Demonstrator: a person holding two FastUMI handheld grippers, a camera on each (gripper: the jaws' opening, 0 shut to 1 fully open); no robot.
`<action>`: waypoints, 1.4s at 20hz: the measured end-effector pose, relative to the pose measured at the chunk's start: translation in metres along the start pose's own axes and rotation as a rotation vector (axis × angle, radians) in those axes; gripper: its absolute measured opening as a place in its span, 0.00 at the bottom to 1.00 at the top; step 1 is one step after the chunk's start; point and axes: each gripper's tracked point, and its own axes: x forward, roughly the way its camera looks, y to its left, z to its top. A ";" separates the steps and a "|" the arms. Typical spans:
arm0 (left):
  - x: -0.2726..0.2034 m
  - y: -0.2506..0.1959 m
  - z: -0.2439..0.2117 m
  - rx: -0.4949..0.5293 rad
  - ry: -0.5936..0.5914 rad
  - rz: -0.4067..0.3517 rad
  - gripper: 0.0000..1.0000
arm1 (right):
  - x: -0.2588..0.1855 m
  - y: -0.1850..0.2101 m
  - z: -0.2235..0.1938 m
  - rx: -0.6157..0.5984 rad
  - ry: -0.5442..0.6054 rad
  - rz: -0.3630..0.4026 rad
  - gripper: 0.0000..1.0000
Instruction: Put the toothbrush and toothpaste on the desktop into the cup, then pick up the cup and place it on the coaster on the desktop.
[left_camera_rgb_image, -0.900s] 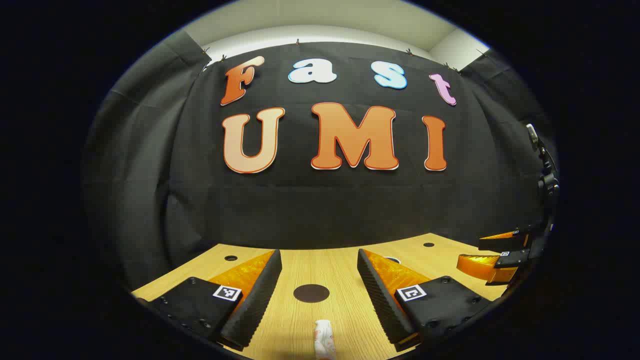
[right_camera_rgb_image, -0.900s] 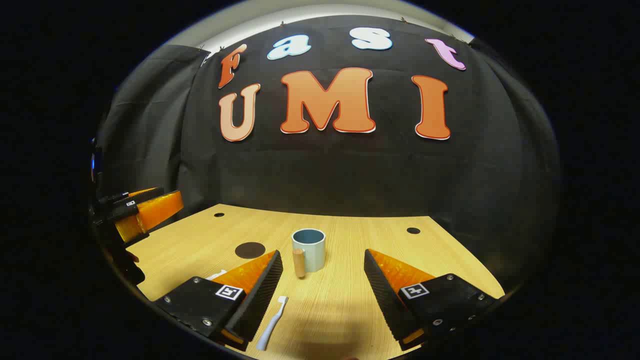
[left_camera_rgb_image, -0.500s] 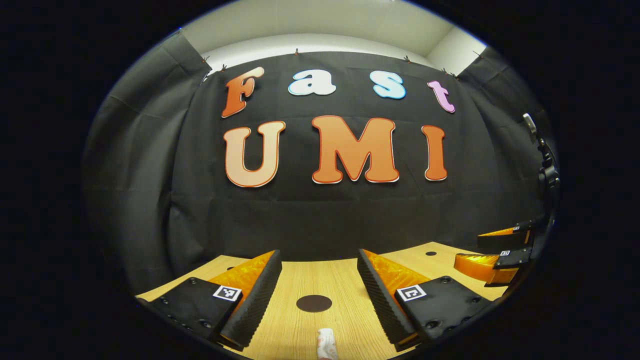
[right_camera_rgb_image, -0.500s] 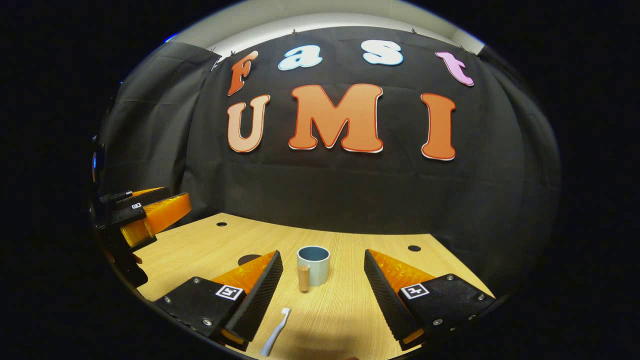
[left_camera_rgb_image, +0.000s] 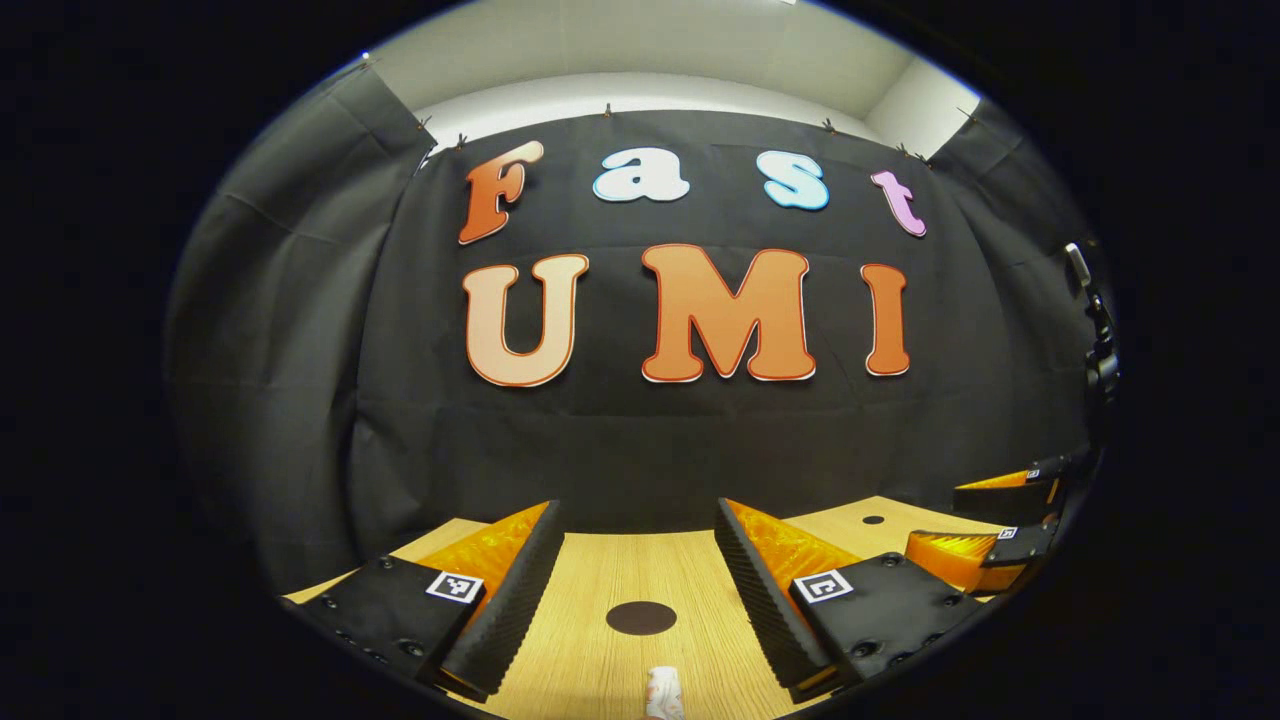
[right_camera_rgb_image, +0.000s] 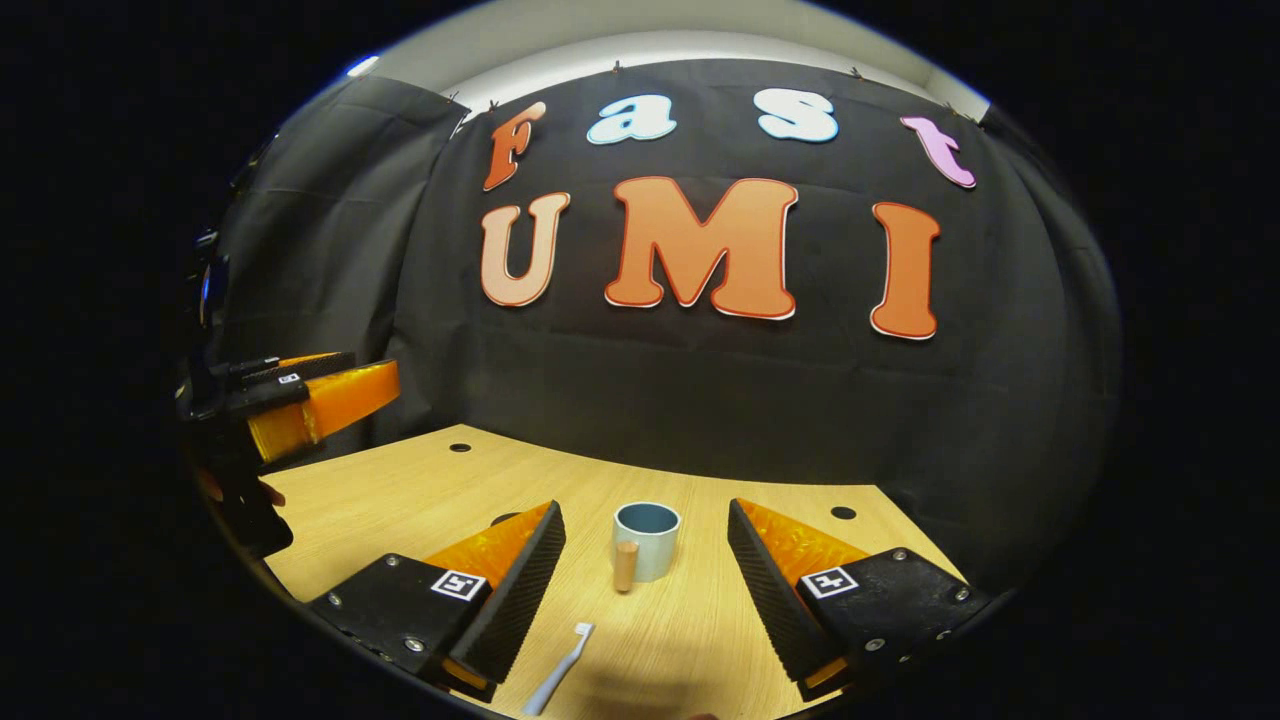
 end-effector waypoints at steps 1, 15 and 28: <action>0.001 0.000 -0.001 0.004 0.006 -0.002 0.96 | 0.002 0.003 -0.004 -0.001 0.012 0.007 0.98; 0.007 0.017 -0.072 -0.007 0.244 -0.013 0.97 | 0.004 0.018 -0.101 0.092 0.432 0.027 0.93; 0.006 0.022 -0.120 -0.036 0.386 -0.024 0.97 | -0.006 0.047 -0.171 0.109 0.697 0.037 0.74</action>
